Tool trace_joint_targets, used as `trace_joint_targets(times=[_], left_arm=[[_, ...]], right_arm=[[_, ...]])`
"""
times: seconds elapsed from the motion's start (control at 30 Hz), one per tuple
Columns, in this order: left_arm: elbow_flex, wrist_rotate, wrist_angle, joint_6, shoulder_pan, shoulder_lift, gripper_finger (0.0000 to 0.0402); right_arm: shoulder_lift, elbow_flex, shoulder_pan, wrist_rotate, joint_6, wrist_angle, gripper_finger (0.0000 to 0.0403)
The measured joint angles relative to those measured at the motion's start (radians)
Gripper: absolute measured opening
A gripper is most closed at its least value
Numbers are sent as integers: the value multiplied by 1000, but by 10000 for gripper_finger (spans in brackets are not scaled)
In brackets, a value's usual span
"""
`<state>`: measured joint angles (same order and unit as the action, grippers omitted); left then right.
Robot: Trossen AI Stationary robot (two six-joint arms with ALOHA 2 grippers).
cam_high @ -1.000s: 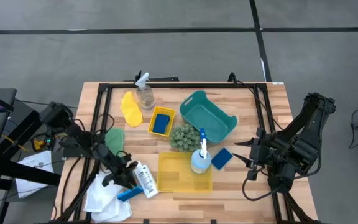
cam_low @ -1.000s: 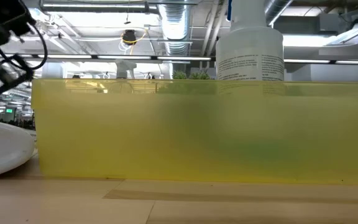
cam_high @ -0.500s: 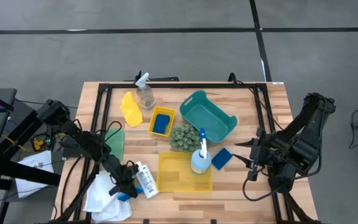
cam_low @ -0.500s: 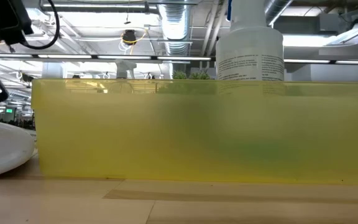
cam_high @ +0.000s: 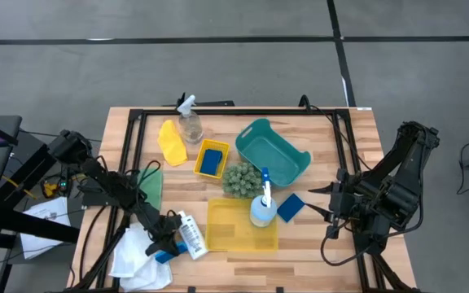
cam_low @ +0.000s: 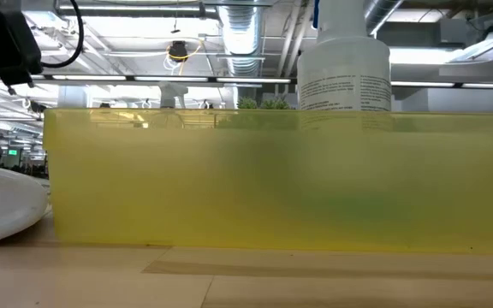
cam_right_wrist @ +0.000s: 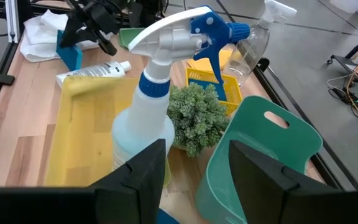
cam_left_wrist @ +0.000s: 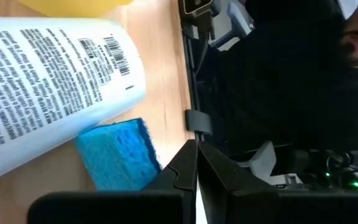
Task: Pick & Place Kitchen Items
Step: Put the blue sponge into the top yellow bin
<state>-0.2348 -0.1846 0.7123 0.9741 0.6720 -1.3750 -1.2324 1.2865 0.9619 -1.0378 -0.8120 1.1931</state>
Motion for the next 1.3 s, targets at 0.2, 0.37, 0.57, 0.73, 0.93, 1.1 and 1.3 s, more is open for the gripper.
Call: trace_joint_targets(times=[0.2,0.37,0.57,0.73,0.93,1.1,1.3], left_arm=[[0,0,-42,-5,-21,0,6],[0,-20,-88,-12,-49,2,7],[0,-42,-153,-58,-93,18,8],[1,-42,-336,-78,-122,116,8],[1,-14,-431,-169,-150,297,8],[1,83,-498,-128,-156,421,32],[1,47,-706,26,-149,421,97]], right_arm=[[0,0,0,-2,5,-4,168],[0,0,0,-3,7,-5,168],[0,0,0,-3,8,-5,168],[0,0,0,-2,8,-5,168],[0,0,0,-2,8,-5,168],[0,0,0,-2,8,-5,168],[0,0,0,-1,8,-5,168]])
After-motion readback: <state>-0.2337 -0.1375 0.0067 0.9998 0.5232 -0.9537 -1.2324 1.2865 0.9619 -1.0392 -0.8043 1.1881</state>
